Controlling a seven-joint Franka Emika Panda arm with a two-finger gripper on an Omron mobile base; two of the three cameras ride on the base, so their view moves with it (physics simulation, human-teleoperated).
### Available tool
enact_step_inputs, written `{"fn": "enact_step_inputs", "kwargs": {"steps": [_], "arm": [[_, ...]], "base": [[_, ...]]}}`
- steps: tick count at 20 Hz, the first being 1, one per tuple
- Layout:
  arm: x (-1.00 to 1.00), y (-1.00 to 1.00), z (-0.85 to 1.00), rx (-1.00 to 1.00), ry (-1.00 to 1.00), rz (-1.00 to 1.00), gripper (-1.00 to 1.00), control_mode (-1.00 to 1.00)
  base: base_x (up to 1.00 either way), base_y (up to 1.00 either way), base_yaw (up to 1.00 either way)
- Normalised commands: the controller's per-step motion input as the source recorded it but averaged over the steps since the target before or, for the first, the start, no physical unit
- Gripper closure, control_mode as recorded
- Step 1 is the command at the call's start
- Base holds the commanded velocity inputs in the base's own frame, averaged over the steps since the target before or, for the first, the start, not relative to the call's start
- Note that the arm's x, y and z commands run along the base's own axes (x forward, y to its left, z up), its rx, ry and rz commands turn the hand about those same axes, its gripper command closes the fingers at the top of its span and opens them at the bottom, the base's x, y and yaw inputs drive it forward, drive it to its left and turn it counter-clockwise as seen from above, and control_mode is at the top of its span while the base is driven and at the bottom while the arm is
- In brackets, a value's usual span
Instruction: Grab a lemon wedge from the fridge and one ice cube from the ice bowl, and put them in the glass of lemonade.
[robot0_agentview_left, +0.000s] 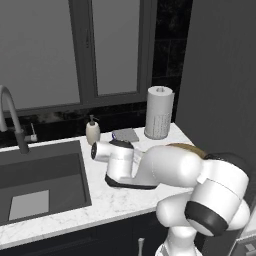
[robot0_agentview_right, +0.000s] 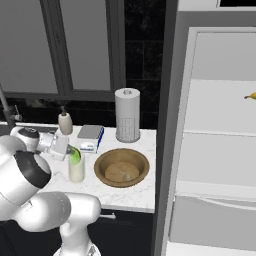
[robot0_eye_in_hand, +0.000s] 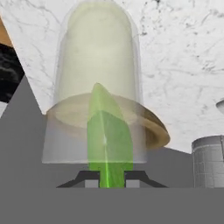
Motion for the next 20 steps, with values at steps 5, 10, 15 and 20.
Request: {"fn": "enact_step_inputs", "kwargs": {"steps": [5,10,15,20], "arm": [[-0.36,0.17,0.34,-0.06,-0.16,0.0,1.0,-1.0],[-0.06,0.04,0.16,-0.04,-0.06,0.0,1.0,-1.0],[0.04,0.0,-0.16,-0.03,0.0,0.0,1.0,-1.0],[0.15,0.0,-0.17,-0.02,0.0,0.0,-1.0,-1.0]], "base": [[0.0,0.0,0.0],[0.0,0.0,0.0],[0.0,0.0,0.0],[0.0,0.0,0.0]]}}
